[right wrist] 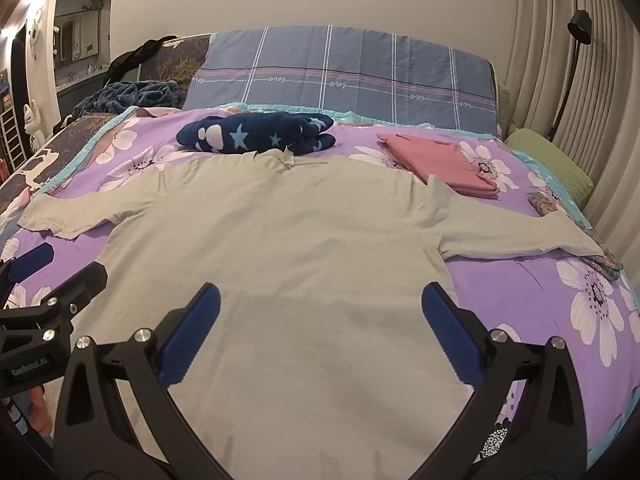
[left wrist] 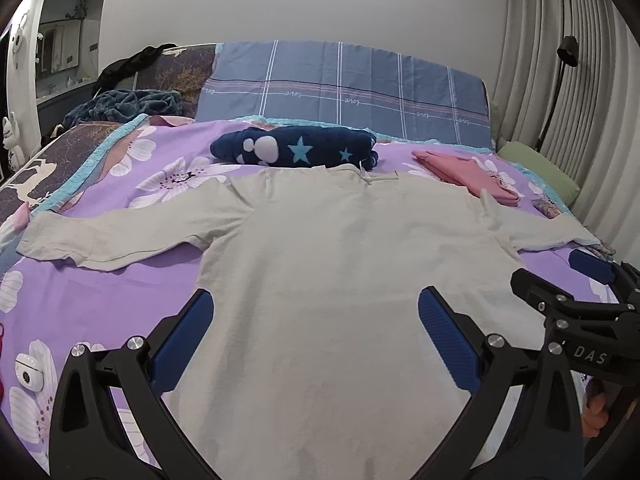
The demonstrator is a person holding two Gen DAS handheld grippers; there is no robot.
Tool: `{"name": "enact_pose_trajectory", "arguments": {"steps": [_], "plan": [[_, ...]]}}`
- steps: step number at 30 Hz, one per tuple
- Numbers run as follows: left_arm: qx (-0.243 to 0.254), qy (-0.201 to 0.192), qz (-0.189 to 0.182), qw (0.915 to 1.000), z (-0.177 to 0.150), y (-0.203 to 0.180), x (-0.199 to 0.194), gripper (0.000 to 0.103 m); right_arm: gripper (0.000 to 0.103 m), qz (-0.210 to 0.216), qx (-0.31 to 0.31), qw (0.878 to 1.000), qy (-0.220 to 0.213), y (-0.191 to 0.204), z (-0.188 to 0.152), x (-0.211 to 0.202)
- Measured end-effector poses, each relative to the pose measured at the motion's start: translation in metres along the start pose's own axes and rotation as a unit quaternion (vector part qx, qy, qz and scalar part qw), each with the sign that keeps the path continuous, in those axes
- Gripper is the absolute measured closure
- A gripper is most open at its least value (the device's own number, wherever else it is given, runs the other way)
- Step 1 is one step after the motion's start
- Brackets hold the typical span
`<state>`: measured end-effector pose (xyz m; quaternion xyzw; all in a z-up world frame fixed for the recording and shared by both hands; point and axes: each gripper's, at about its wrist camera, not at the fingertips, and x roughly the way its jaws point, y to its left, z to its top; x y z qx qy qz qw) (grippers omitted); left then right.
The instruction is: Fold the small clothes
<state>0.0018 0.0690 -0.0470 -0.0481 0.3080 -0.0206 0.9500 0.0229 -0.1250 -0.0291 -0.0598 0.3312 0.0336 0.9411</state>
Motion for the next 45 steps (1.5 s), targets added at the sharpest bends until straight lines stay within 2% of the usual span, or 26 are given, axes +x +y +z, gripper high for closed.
{"name": "enact_pose_trajectory", "arguments": {"steps": [5,9,11,14,18,22,26,27,29,31,33,36,39,41,42,45], "plan": [[-0.016,0.002,-0.011,0.9998,-0.001,0.006,0.001,0.001,0.002,-0.003,-0.005,1.000,0.002,0.006,0.003,0.005],[-0.023,-0.012,0.023,0.9994,-0.003,0.007,-0.002,0.001,0.002,-0.003,-0.008,1.000,0.005,0.010,0.004,0.008],[-0.017,-0.015,0.028,0.9993,-0.004,0.005,-0.002,0.001,0.002,-0.005,-0.007,1.000,0.007,0.011,0.005,0.009],[-0.018,-0.012,0.013,0.9997,-0.005,0.008,0.000,0.001,0.002,-0.008,-0.007,1.000,0.009,0.013,0.006,0.012],[-0.010,-0.001,0.010,0.9999,-0.006,0.016,0.006,0.004,0.002,-0.009,-0.013,1.000,0.009,0.014,0.007,0.014],[-0.028,0.019,-0.018,0.9993,-0.005,0.038,0.013,0.012,0.002,-0.002,-0.010,1.000,0.006,0.008,0.008,0.021],[-0.059,0.014,0.007,0.9982,-0.003,0.076,0.014,0.013,0.002,0.016,0.007,0.999,0.030,-0.008,0.008,0.036],[-0.070,0.014,0.016,0.9973,-0.002,0.089,0.015,0.014,0.002,0.023,0.008,0.999,0.037,-0.011,0.008,0.041],[-0.087,0.013,0.033,0.9955,0.000,0.111,0.017,0.026,0.002,0.032,0.006,0.999,0.041,-0.014,0.006,0.045],[-0.115,0.022,0.047,0.9920,0.001,0.143,0.024,0.046,0.002,0.028,0.007,0.999,0.028,-0.016,0.005,0.045],[-0.149,0.034,0.055,0.9867,0.001,0.174,0.032,0.056,0.002,0.028,0.016,0.999,0.019,-0.017,0.007,0.044],[-0.226,0.049,0.066,0.9708,-0.005,0.232,0.045,0.058,0.002,0.040,0.033,0.998,0.020,-0.021,0.012,0.045],[-0.313,0.039,0.058,0.9473,-0.014,0.292,0.053,0.058,0.009,0.043,0.039,0.998,0.022,-0.023,0.017,0.050],[-0.371,0.031,0.067,0.9257,-0.021,0.330,0.059,0.058,0.013,0.037,0.030,0.999,0.026,-0.020,0.018,0.054],[-0.384,0.026,0.075,0.9199,-0.023,0.344,0.060,0.058,0.013,0.033,0.025,0.999,0.030,-0.019,0.019,0.057],[-0.403,0.023,0.130,0.9056,-0.023,0.379,0.067,0.057,0.013,0.036,0.018,0.998,0.038,-0.012,0.024,0.065]]}}
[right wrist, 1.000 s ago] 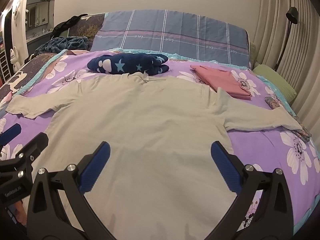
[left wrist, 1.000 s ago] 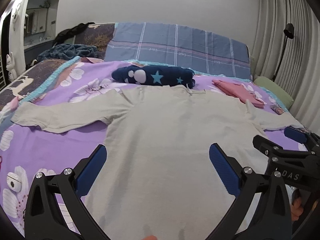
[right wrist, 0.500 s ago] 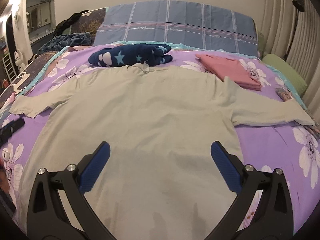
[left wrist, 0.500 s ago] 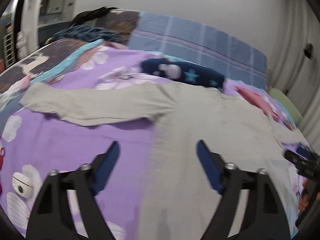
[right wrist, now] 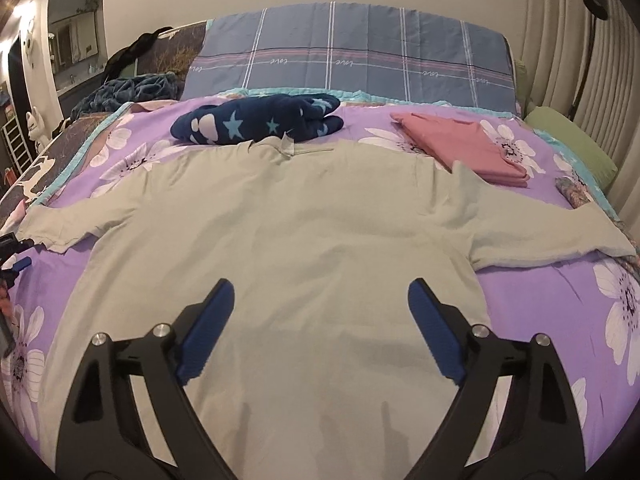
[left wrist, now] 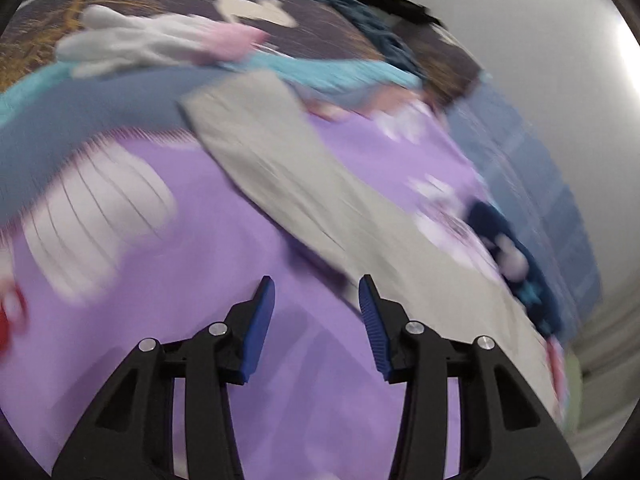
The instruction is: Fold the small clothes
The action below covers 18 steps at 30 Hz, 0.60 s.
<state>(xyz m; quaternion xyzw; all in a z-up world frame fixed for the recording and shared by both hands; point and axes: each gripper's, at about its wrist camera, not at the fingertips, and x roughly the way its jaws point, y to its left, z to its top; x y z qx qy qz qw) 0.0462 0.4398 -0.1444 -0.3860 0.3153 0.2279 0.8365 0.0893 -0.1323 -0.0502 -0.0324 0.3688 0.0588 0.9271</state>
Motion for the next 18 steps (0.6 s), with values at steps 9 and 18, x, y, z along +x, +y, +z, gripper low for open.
{"name": "enact_pose_trajectory", "arguments": {"steps": [9,18], "plan": [[-0.054,-0.044,0.054,0.9961,0.056,0.014,0.029,0.057,0.013,0.001,0.016,1.000,0.005,0.001,0.003,0.007],[-0.001,-0.091,0.021,0.9956,0.078,-0.023,0.011,0.101,0.013,-0.014,0.048,0.999,0.008,-0.021,0.003,0.015]]}}
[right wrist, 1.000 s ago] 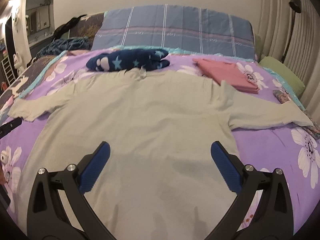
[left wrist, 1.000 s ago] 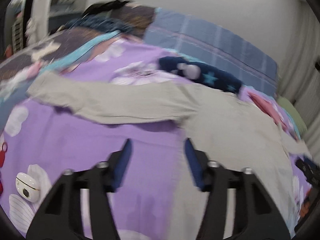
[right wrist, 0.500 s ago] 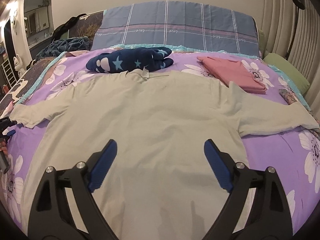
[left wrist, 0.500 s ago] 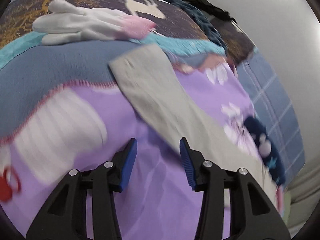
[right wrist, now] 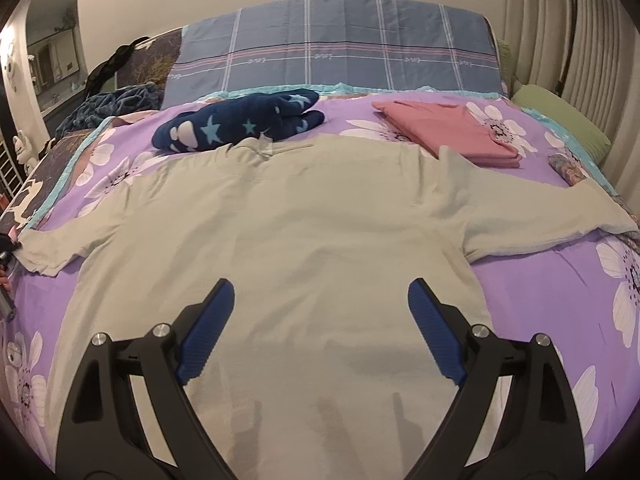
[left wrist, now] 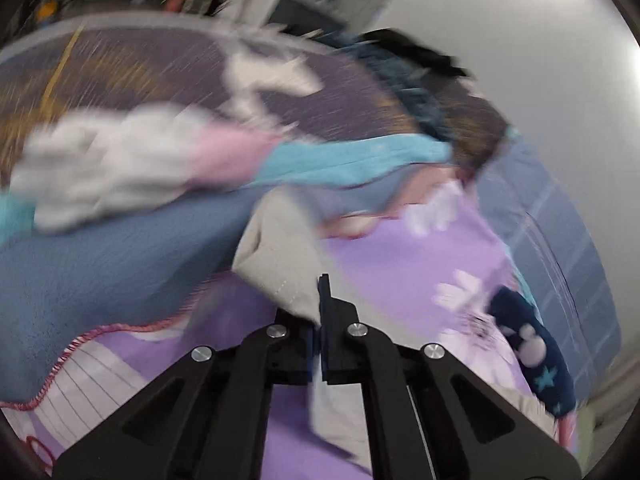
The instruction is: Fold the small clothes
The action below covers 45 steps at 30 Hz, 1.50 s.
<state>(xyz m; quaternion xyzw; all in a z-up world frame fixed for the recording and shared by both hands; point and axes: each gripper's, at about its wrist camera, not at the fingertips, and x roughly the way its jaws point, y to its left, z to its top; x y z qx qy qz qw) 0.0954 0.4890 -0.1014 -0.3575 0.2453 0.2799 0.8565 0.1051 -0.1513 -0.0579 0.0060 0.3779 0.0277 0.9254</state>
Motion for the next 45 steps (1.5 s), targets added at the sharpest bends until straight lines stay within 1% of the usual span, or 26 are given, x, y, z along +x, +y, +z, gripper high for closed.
{"name": "enact_pose_trajectory", "arguments": {"steps": [3,6,9,10,11,12,14,15,16,18,20,21,23,24,25,26,28,30,32,33,35,37,39,41,43,45], "plan": [[0.078,-0.010,-0.057,0.9953,-0.010,-0.064,-0.022,0.101,0.013,0.004,0.013,1.000,0.005,-0.005,0.000,0.005],[0.163,-0.005,-0.129,0.9782,-0.040,-0.140,-0.044,0.101,0.013,0.012,0.024,1.000,0.005,-0.009,0.000,0.006],[0.235,0.023,-0.208,0.9492,-0.089,-0.217,-0.058,0.101,0.013,0.011,0.026,1.000,0.002,-0.014,-0.002,0.005],[0.266,0.040,-0.236,0.9337,-0.117,-0.249,-0.064,0.101,0.013,0.008,0.028,1.000,0.001,-0.016,-0.002,0.005],[0.283,0.051,-0.251,0.9245,-0.134,-0.265,-0.066,0.101,0.013,0.006,0.032,0.999,0.001,-0.020,-0.003,0.004],[0.302,0.066,-0.269,0.9122,-0.155,-0.284,-0.068,0.101,0.013,0.003,0.037,0.999,0.002,-0.027,-0.004,0.004],[0.343,0.108,-0.303,0.8826,-0.209,-0.323,-0.070,0.101,0.013,-0.005,0.049,0.999,0.003,-0.039,-0.006,0.004],[0.356,0.122,-0.310,0.8732,-0.228,-0.331,-0.072,0.101,0.013,-0.010,0.056,0.998,0.004,-0.047,-0.007,0.004],[0.379,0.146,-0.317,0.8569,-0.261,-0.347,-0.072,0.101,0.013,-0.014,0.061,0.998,0.005,-0.051,-0.007,0.004],[0.410,0.176,-0.315,0.8374,-0.302,-0.360,-0.068,0.101,0.013,-0.022,0.076,0.997,0.006,-0.069,-0.008,0.004],[0.425,0.203,-0.314,0.8245,-0.328,-0.362,-0.063,0.101,0.019,-0.028,0.085,0.996,0.009,-0.085,-0.007,0.006],[0.433,0.215,-0.307,0.8199,-0.342,-0.361,-0.059,0.100,0.025,-0.028,0.087,0.996,0.011,-0.090,-0.005,0.008],[0.441,0.226,-0.295,0.8169,-0.353,-0.356,-0.053,0.099,0.033,-0.016,0.089,0.996,0.019,-0.099,-0.001,0.013],[0.440,0.231,-0.292,0.8173,-0.355,-0.352,-0.053,0.099,0.039,-0.006,0.089,0.996,0.023,-0.101,0.002,0.017],[0.430,0.242,-0.293,0.8192,-0.354,-0.349,-0.049,0.099,0.044,0.007,0.087,0.996,0.030,-0.103,0.006,0.023],[0.415,0.250,-0.297,0.8227,-0.350,-0.345,-0.047,0.098,0.046,0.021,0.084,0.995,0.037,-0.102,0.010,0.029],[0.395,0.257,-0.306,0.8273,-0.345,-0.342,-0.043,0.089,0.050,0.053,0.077,0.994,0.055,-0.095,0.021,0.047],[0.381,0.256,-0.314,0.8309,-0.340,-0.340,-0.041,0.082,0.052,0.070,0.062,0.993,0.071,-0.082,0.032,0.063],[0.355,0.262,-0.344,0.8288,-0.338,-0.338,-0.044,0.074,0.052,0.083,0.036,0.993,0.081,-0.065,0.043,0.078],[0.348,0.263,-0.355,0.8266,-0.337,-0.337,-0.046,0.067,0.052,0.091,0.028,0.992,0.083,-0.058,0.048,0.082],[0.350,0.262,-0.376,0.8169,-0.343,-0.339,-0.051,0.065,0.052,0.115,0.023,0.989,0.091,-0.045,0.057,0.090],[0.365,0.268,-0.368,0.8120,-0.351,-0.343,-0.051,0.065,0.050,0.135,0.013,0.986,0.102,-0.035,0.064,0.097],[0.372,0.280,-0.350,0.8132,-0.357,-0.345,-0.046,0.065,0.050,0.149,0.003,0.982,0.114,-0.026,0.068,0.105],[0.360,0.286,-0.347,0.8173,-0.356,-0.345,-0.042,0.066,0.050,0.156,-0.006,0.979,0.131,-0.019,0.073,0.117],[0.357,0.283,-0.343,0.8216,-0.356,-0.345,-0.043,0.066,0.050,0.156,-0.005,0.977,0.147,-0.016,0.077,0.131],[0.371,0.275,-0.335,0.8211,-0.358,-0.348,-0.047,0.065,0.050,0.153,0.003,0.976,0.158,-0.016,0.081,0.143]]}}
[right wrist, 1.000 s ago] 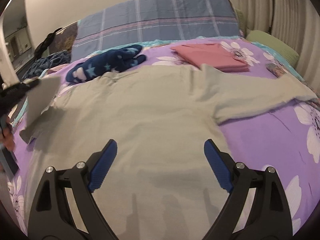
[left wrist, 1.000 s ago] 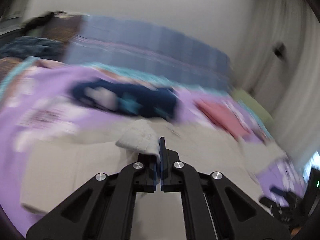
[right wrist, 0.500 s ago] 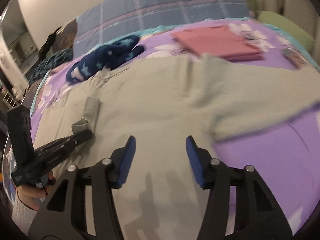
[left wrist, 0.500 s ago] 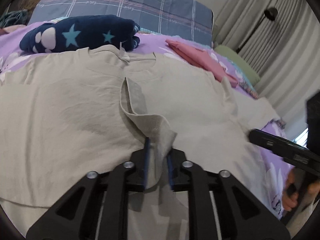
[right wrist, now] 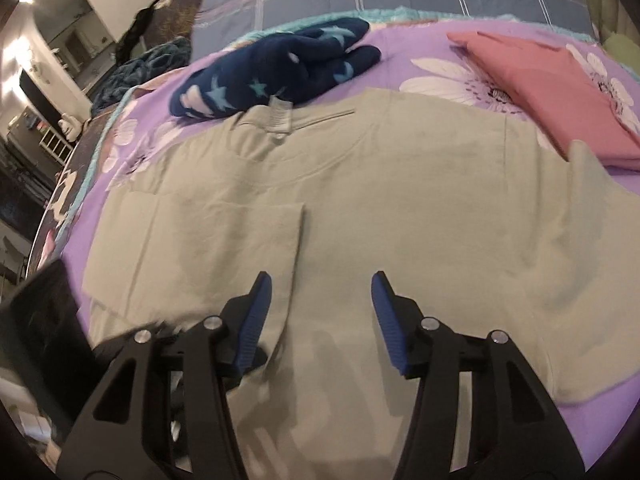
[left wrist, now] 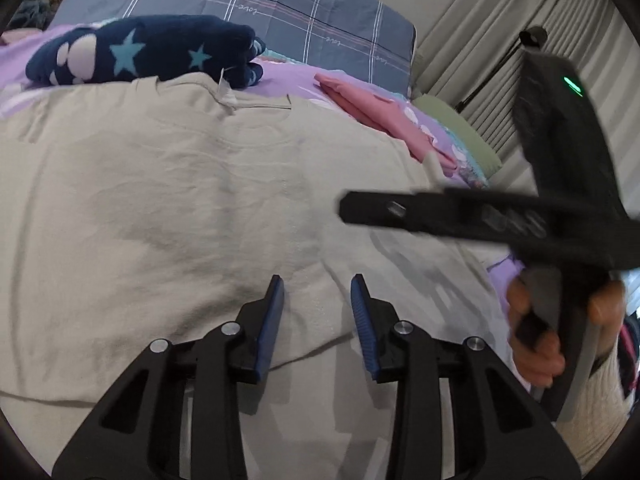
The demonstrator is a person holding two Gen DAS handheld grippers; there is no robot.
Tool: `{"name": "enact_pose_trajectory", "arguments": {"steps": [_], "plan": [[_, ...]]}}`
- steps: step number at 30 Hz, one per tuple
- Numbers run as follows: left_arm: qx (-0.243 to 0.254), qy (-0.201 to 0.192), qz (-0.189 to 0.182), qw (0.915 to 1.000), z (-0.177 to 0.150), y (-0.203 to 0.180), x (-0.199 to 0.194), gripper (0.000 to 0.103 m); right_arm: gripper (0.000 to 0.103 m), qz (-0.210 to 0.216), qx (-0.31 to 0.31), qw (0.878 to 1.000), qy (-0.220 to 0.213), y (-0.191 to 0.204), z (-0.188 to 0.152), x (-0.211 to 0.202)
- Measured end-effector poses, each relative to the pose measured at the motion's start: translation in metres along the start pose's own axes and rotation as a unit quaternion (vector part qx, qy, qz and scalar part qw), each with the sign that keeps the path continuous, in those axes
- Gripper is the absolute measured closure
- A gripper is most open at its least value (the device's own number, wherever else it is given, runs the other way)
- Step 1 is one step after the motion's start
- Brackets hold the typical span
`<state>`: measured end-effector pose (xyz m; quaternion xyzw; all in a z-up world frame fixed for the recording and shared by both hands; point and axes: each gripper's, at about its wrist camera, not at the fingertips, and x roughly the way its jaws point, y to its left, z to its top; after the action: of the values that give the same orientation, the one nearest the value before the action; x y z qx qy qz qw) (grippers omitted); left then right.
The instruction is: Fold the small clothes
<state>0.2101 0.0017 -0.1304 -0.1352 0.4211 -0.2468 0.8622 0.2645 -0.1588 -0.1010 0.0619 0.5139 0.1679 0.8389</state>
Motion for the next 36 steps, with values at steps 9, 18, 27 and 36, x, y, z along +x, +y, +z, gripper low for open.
{"name": "enact_pose_trajectory", "arguments": {"steps": [9,18,27,36], "plan": [[0.145,0.042,0.134,0.9794,-0.008,-0.051,0.021,0.055,0.073,0.094,0.019,0.995,0.039,0.007,0.033,0.043],[0.126,-0.009,0.105,0.9864,0.019,-0.045,-0.017,0.098,0.100,0.135,0.014,0.991,-0.006,0.007,0.040,0.007],[0.183,-0.057,0.038,0.9807,0.052,-0.124,-0.010,0.098,0.100,0.078,-0.016,0.992,-0.101,-0.029,0.063,-0.086],[0.170,0.047,0.047,0.9831,0.031,-0.121,0.084,0.069,0.090,-0.011,0.053,0.997,-0.057,-0.113,0.035,-0.036]]}}
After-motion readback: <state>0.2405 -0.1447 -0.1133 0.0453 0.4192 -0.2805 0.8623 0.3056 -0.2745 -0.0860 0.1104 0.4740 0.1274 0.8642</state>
